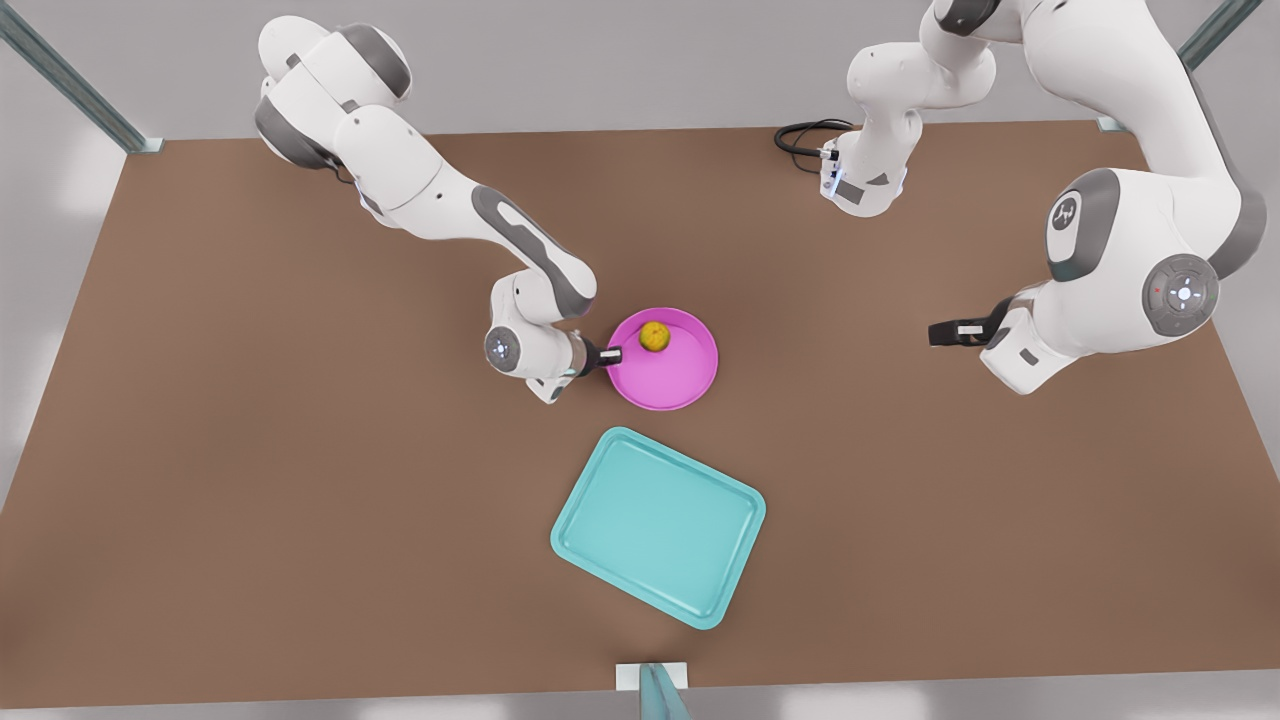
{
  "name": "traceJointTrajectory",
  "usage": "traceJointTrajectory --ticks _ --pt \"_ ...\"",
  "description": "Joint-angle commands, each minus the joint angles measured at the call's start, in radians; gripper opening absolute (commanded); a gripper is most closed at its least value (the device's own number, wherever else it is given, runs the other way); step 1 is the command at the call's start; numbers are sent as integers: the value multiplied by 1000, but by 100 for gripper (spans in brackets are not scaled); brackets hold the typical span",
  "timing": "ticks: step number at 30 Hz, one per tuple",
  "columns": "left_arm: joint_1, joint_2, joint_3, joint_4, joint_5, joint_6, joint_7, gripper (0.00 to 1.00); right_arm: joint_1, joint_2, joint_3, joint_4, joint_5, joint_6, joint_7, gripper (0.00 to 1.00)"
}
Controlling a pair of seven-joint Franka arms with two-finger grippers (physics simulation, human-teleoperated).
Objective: Place the orange on the plate with the left arm and the plate on the tray with the right arm
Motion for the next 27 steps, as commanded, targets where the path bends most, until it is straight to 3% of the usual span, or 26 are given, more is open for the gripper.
traceJointTrajectory --ticks 1,11,18,27 --pt "0 -1 0 0 0 3 19 100 -3 -1 0 4 -3 -20 -36 21" --pt "0 -1 1 0 0 -3 18 100 -129 -16 -20 182 -3 -253 -27 21" --pt "0 5 1 0 -3 -3 15 100 -74 271 -112 649 -3 -289 7 21" --pt "0 3 1 3 -1 -14 16 100 -67 334 -247 774 -44 -361 7 21"
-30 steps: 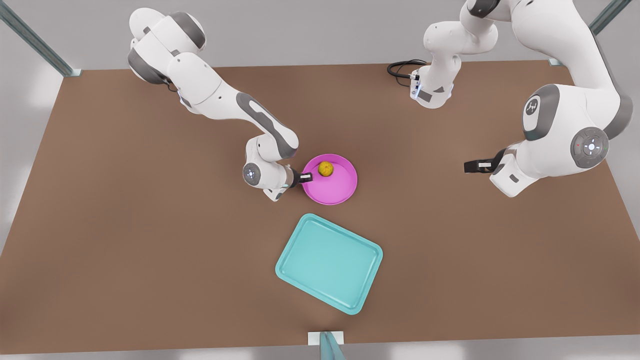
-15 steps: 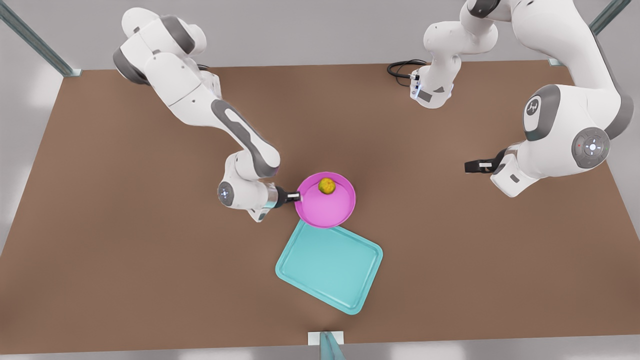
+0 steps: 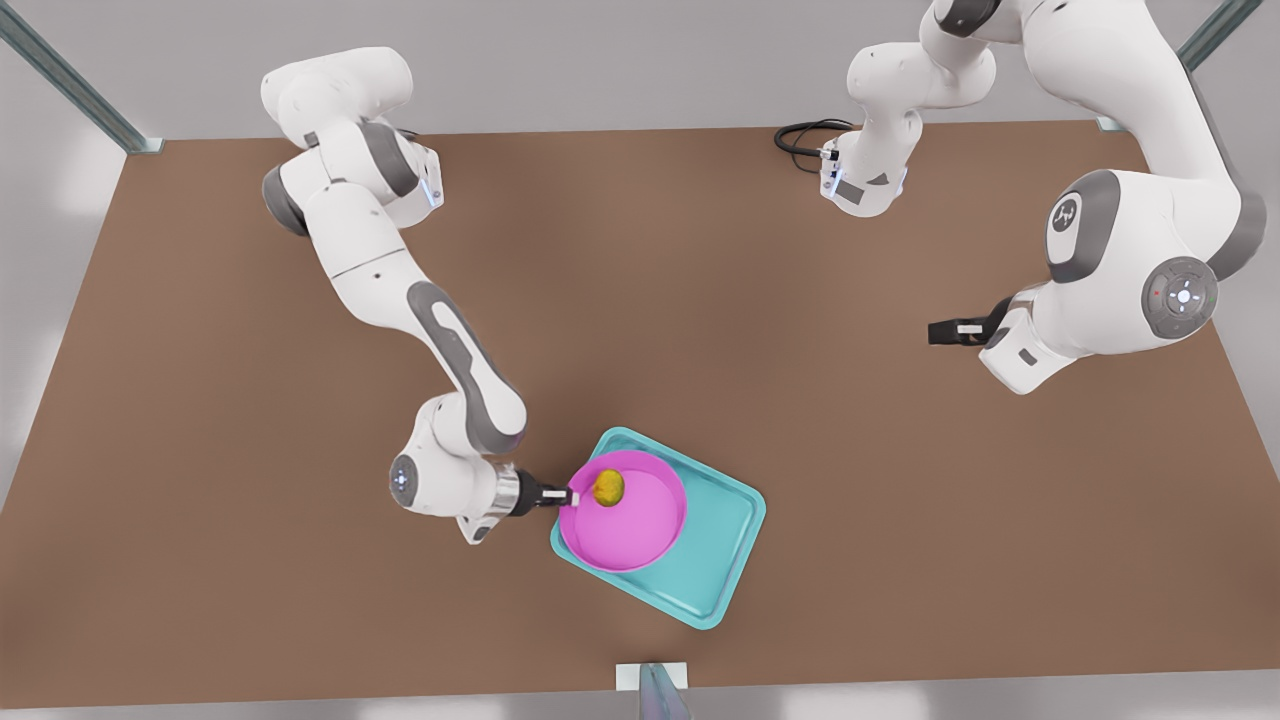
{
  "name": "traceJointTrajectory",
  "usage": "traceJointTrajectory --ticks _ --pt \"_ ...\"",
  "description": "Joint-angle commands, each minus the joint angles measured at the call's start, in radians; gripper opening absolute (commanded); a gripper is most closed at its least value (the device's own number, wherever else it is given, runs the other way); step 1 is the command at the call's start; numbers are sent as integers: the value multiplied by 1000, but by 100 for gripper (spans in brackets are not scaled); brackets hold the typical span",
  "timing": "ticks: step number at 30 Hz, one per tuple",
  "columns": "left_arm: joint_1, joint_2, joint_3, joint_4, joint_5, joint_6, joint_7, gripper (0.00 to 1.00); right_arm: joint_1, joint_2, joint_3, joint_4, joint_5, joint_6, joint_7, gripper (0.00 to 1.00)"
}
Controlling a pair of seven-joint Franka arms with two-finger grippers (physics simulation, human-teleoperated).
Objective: Place the orange on the plate with the left arm and the plate on the tray with the right arm
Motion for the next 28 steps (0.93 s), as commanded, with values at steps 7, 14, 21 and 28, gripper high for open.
traceJointTrajectory --ticks 7,14,21,28 --pt "-1 -2 0 1 1 -5 1 100 21 3 -4 17 -22 -47 40 57" --pt "14 12 12 35 6 -17 34 100 -34 -47 -8 29 -28 -201 14 100" --pt "11 72 9 114 6 -61 16 100 -464 -530 -30 251 -819 -1244 -358 100" --pt "14 63 12 144 9 -89 19 100 -445 -750 -25 52 -864 -1216 -348 100"
